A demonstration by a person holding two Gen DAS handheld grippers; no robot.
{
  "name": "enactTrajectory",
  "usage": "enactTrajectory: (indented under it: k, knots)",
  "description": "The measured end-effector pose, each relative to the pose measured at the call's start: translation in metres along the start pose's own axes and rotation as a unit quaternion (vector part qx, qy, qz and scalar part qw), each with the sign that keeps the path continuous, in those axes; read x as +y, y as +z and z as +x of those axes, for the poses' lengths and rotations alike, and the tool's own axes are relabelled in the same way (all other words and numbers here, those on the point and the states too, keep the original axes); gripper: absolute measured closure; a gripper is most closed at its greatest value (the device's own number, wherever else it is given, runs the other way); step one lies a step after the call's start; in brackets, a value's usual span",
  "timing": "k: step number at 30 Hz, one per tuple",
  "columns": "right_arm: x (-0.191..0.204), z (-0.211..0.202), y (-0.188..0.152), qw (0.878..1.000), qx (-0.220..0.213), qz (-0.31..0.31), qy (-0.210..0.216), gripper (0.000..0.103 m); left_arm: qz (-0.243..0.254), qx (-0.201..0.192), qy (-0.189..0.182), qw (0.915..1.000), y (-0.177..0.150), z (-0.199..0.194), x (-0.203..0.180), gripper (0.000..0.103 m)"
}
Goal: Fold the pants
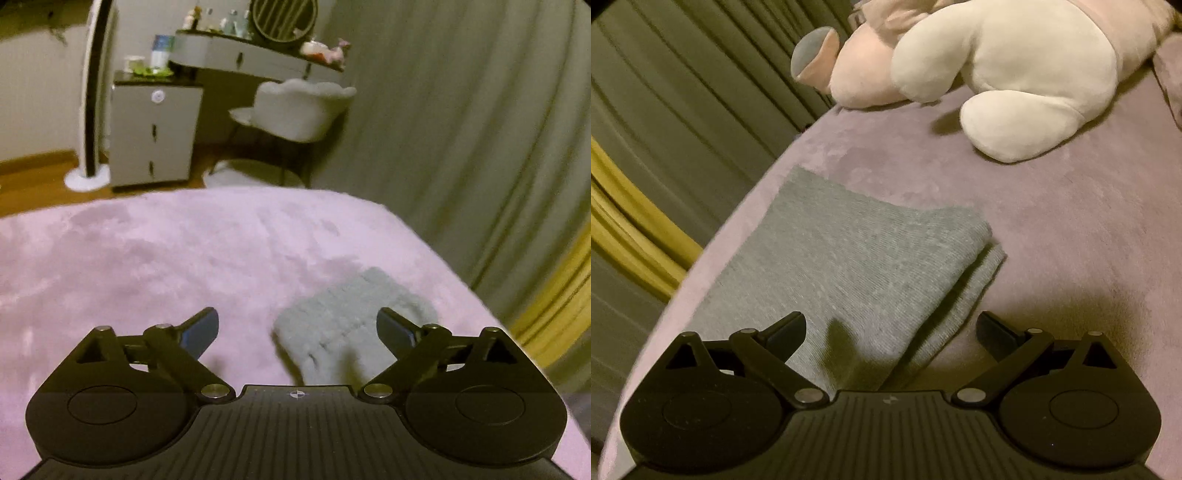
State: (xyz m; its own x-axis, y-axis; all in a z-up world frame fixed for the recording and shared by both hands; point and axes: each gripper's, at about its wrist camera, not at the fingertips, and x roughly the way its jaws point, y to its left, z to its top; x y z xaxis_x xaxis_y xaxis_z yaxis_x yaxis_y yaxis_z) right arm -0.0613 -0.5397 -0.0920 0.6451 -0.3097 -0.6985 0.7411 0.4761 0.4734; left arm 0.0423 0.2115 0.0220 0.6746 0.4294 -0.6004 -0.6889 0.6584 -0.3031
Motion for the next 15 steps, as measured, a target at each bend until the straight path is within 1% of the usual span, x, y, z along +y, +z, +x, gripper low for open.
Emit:
enactTrajectory:
  k: [4,6,7,8,9,10,11,12,13,14,15]
  knots:
    - [-0.019,-0.009,0.001,0.997,-0.007,0.061,0.041,0.004,0.018,0.05,-0.052,0.9972,-0.026,-0.015,-0.018,0.003]
    - [-0.025,-0.014,0.003,0.995,0.001,0.087,0.049,0.005,0.029,0.081,-0.078,0.9932,-0.046,-0.019,-0.029,0.003]
    - [-0.026,-0.016,0.003,0.994,0.003,0.094,0.049,0.009,0.036,0.105,-0.096,0.9892,-0.057,-0.019,-0.038,0.003]
    - [-0.024,-0.018,0.003,0.994,0.006,0.095,0.046,0.019,0.038,0.125,-0.107,0.9856,-0.067,-0.019,-0.045,0.003]
    - [-0.023,-0.021,0.004,0.995,0.008,0.088,0.039,0.027,0.042,0.144,-0.12,0.9814,-0.075,-0.019,-0.052,0.003]
    - [-0.02,-0.025,0.004,0.996,0.008,0.079,0.038,0.045,0.047,0.155,-0.131,0.9781,-0.083,-0.019,-0.06,0.003]
    - [-0.018,-0.027,0.004,0.996,0.01,0.075,0.043,0.051,0.052,0.156,-0.137,0.9768,-0.088,-0.021,-0.067,0.003]
    - [-0.017,-0.029,0.004,0.996,0.012,0.075,0.048,0.051,0.064,0.153,-0.144,0.9756,-0.094,-0.023,-0.074,0.003]
    - [-0.017,-0.029,0.003,0.995,0.015,0.077,0.054,0.054,0.079,0.151,-0.148,0.9742,-0.098,-0.023,-0.08,0.003]
    - [-0.017,-0.028,0.003,0.995,0.02,0.077,0.063,0.065,0.1,0.149,-0.147,0.9727,-0.102,-0.024,-0.084,0.003]
    - [-0.017,-0.026,0.002,0.994,0.023,0.075,0.07,0.071,0.123,0.143,-0.14,0.972,-0.105,-0.025,-0.09,0.003]
